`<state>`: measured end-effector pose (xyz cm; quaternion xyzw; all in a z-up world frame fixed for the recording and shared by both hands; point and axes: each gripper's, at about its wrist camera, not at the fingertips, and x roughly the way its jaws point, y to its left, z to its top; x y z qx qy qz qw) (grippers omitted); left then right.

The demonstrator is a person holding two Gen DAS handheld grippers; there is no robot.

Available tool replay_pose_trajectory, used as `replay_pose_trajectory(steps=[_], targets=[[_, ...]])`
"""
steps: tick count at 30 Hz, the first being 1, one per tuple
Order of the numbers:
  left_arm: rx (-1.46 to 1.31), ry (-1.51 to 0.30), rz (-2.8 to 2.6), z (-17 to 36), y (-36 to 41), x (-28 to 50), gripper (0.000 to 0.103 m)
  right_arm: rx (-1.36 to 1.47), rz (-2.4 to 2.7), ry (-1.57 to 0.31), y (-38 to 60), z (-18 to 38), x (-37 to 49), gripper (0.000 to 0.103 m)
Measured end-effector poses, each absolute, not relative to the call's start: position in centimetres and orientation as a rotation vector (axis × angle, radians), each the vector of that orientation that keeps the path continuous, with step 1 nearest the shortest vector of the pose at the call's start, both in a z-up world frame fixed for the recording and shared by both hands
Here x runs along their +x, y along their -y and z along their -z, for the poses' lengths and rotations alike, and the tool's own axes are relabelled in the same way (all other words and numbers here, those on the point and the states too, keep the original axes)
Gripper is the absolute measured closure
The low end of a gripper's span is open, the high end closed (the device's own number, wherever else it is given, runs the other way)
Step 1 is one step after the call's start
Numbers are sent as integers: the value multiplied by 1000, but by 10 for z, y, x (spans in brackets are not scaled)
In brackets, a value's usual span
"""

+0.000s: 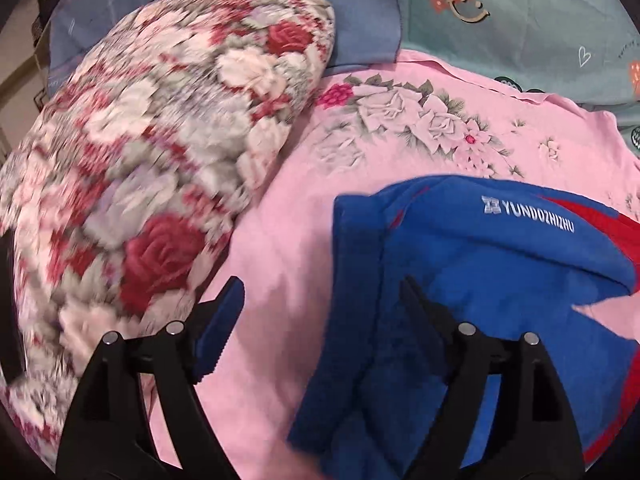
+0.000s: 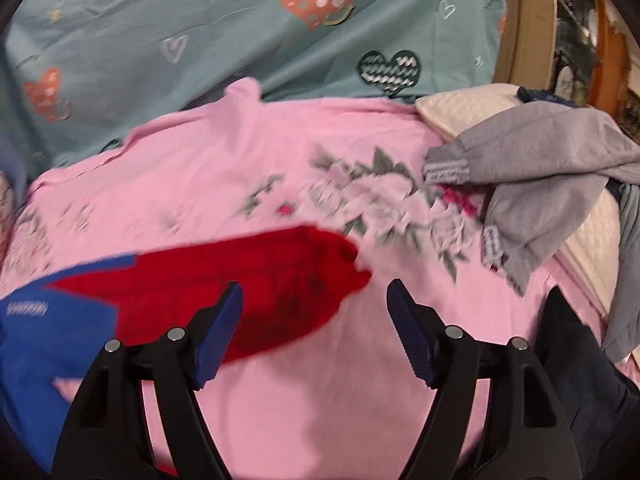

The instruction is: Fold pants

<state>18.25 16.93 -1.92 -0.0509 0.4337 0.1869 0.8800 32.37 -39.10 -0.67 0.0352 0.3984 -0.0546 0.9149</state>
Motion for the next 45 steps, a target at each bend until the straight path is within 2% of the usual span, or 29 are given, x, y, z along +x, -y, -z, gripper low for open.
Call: replay_pose_trajectory(steps=[9, 11, 15, 16, 27, 29, 30, 31, 39, 45], targets=[[-211, -1033, -345, 49, -167, 126, 23, 196, -25, -848, 373, 23, 237, 28], [-257, -1065, -332, 56, -169, 120, 25, 218, -37, -834, 370, 24, 219, 28], [-383, -1130, -289, 63, -173, 115, 48, 236, -50, -824, 366, 25, 196, 28], [-405, -1144, -276, 63, -172, 114, 51, 238, -58, -825, 365, 26, 193, 28], [-540, -1213, -176, 81, -170, 123, 54, 240, -128, -779, 352, 18, 170, 28], [-563, -1201, -177, 79, -173, 128, 64, 246, -136, -773, 353, 18, 168, 28], [-581, -1202, -168, 79, -172, 131, 87, 248, -140, -772, 353, 19, 167, 28], [-589, -1203, -167, 79, -172, 133, 95, 244, -139, -782, 353, 21, 167, 28], [-475, -1080, -215, 39, -165, 113, 96, 174, 78, -939, 373, 57, 170, 28], [-494, -1096, -203, 39, -174, 106, 96, 86, 193, -959, 392, 60, 152, 25]])
